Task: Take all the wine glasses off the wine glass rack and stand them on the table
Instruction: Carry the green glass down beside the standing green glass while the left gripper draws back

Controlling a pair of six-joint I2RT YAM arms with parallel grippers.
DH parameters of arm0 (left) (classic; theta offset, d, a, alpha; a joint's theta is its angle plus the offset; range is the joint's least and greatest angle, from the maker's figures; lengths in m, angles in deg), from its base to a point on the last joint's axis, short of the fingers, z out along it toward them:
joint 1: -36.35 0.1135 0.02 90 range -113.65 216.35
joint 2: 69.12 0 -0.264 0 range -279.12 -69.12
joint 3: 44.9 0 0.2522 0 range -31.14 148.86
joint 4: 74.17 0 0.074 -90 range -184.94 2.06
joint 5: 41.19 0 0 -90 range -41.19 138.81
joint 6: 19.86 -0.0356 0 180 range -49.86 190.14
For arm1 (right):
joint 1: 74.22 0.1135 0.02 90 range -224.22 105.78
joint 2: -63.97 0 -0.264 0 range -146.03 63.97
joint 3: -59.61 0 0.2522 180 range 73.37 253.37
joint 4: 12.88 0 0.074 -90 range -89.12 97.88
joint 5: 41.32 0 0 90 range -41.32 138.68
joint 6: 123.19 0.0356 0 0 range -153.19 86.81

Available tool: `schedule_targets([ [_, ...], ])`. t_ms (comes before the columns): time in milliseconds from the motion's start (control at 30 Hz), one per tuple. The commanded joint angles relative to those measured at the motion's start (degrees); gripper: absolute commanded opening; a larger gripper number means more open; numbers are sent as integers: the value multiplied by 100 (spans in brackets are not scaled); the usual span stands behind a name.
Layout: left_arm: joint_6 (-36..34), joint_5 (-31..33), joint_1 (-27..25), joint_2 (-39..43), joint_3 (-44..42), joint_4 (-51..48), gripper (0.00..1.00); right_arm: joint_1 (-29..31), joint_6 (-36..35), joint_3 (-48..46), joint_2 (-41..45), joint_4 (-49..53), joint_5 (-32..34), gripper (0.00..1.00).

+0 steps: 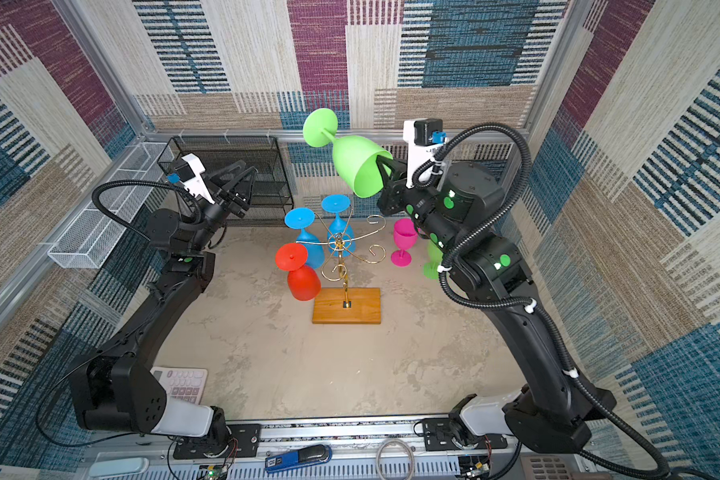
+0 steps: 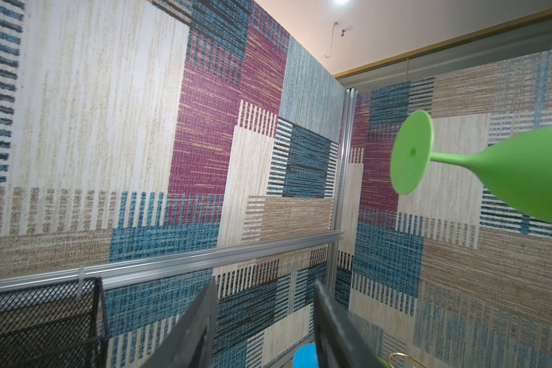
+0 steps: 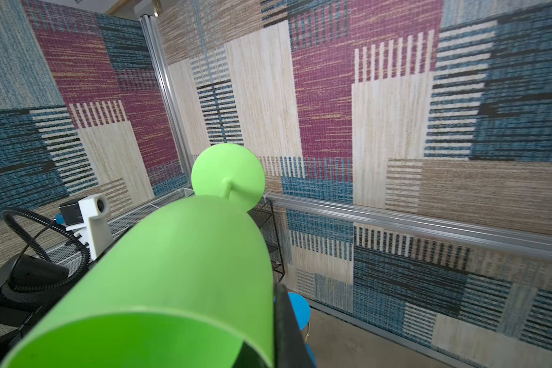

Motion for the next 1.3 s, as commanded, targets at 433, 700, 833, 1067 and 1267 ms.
schedule_targets([
  [433, 55, 529, 830, 752, -862, -797, 70, -147, 1458, -714, 1339, 2964, 2466, 0],
  [700, -140, 557, 1205, 1140, -1409, -1102, 70, -446, 1751, -1343, 1094, 3942, 1720, 0],
  [833, -25, 589, 1358, 1197, -1613, -986, 72, -1062, 1488, -2010, 1062, 3841, 869, 0],
  [1067, 119, 702, 1452, 1256, -1894, -838, 74, -2435, 894, -3428, 920, 3241, -329, 0],
  [1267, 218, 693, 1536, 1221, -1944, -862, 75, -3401, 524, -3902, 751, 2934, -526, 0],
])
